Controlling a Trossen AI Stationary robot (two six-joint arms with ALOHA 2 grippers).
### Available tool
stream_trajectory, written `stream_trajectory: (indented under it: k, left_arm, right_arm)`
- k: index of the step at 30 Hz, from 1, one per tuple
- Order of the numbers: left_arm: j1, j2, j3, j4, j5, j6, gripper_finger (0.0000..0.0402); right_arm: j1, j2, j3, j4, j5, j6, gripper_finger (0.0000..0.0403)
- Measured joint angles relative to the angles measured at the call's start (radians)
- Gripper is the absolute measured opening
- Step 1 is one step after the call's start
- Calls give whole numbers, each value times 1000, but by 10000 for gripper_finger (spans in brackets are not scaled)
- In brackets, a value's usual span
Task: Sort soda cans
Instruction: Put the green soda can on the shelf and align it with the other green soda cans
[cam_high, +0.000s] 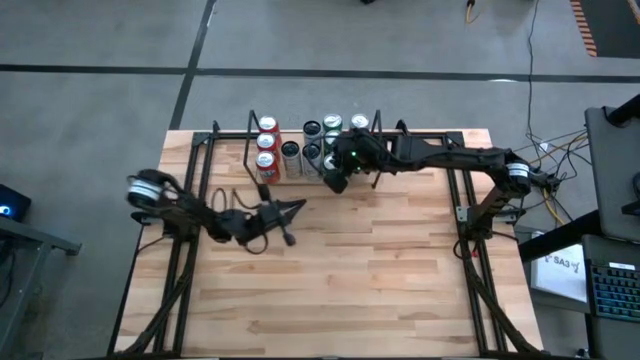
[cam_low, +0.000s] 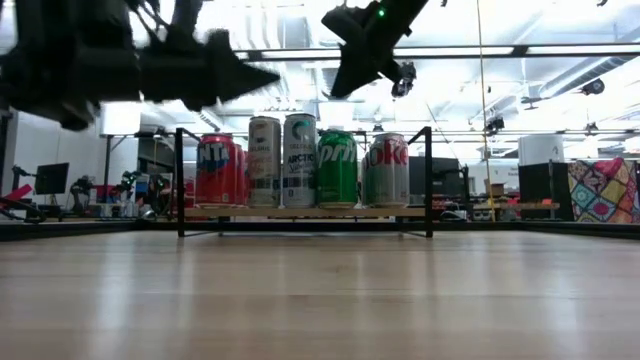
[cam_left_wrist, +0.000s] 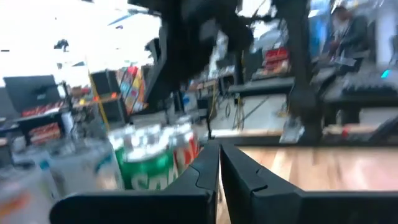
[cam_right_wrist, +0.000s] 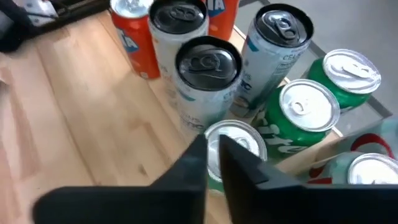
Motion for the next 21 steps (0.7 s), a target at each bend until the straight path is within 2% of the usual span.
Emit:
stream_trajectory:
  k: [2,11,18,21]
  left_arm:
    - [-18,-71,-23,0,0,12,0]
    - [-51,-319,-110,-11,1,29,0]
    - [-51,-410,-131,-29,0,34,0]
    - [-51,-422,-132,-37,0,36,0]
  right_arm:
    - [-7,1,-1,-3,-3,-19,19]
    - [-10,8,-4,14,-4,-69,9]
    - [-14,69,-6,20,1,-113,9]
    - [-14,89,-6,16,58,-119,9]
